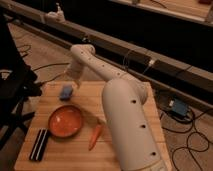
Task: Place the white sponge in the ceramic bowl
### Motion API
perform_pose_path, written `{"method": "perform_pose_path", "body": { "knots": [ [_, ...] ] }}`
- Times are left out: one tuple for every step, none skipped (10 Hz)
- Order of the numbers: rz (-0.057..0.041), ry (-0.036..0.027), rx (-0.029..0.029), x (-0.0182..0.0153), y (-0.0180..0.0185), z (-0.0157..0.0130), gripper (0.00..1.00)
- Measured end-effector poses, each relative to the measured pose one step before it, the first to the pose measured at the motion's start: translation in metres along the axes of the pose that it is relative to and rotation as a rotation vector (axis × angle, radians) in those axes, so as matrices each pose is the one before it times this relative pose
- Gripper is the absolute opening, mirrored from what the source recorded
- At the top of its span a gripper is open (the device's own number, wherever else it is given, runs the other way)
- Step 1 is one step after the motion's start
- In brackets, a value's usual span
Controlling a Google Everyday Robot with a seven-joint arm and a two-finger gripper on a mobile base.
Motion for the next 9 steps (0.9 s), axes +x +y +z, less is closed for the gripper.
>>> {"method": "perform_pose_path", "body": {
  "knots": [
    [-0.00222,-0.00138,0.00153,-0.00061,-0.00075,0.00003,0.75],
    [0.00074,0.00042,-0.00015,0.00033,0.00043,-0.00020,0.75],
    [-0.00024,0.00040,-0.00052,0.00009,0.00013,0.00016,0.75],
    [-0.00093,0.00006,0.00106,0.00054,0.00011,0.00160,0.75],
    [-0.02010,-0.00341,-0.00214,-0.00017,-0.00170,0.01094,0.75],
    [-0.03125,-0.00964,-0.00016,-0.00291,-0.00603,0.01164,0.75],
    [-0.03294,-0.02166,-0.01197,-0.00552,-0.00224,0.01298,0.75],
    [-0.02014,-0.01321,-0.00460,-0.00124,0.00056,0.00720,0.75],
    [-0.01302,-0.01768,-0.00896,-0.00175,0.00438,0.00664,0.75]
  ]
}}
